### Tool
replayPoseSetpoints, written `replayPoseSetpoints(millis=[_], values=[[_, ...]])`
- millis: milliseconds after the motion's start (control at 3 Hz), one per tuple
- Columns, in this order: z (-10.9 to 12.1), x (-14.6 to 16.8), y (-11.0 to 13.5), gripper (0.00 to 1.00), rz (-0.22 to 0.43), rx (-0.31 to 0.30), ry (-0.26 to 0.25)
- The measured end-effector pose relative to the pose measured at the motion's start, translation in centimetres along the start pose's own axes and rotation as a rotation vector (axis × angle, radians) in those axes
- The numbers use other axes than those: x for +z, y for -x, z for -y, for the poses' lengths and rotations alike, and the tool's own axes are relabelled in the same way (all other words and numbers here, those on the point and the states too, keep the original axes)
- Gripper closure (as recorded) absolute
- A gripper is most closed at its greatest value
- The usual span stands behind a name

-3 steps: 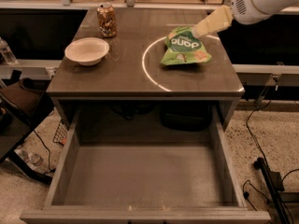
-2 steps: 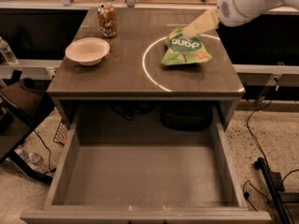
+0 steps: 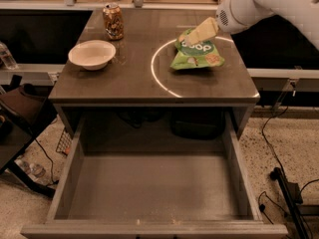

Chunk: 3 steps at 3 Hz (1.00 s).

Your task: Place green jalapeno chip bag into top drawer

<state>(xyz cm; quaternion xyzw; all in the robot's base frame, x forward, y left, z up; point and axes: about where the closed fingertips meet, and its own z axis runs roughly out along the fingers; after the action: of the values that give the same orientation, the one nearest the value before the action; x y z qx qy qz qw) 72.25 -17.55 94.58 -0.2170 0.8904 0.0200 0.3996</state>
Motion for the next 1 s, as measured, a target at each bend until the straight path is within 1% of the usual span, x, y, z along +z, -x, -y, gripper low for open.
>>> replayPoseSetpoints(millis=[333, 667, 1000], values=[[0.6, 2.8, -0.2, 0.0, -0.005, 0.007, 0.004], [1.4, 5.0, -0.3, 0.0, 0.005, 0.008, 0.009], [2.0, 7.2, -0.1, 0.0, 0.011, 0.039, 0.037]])
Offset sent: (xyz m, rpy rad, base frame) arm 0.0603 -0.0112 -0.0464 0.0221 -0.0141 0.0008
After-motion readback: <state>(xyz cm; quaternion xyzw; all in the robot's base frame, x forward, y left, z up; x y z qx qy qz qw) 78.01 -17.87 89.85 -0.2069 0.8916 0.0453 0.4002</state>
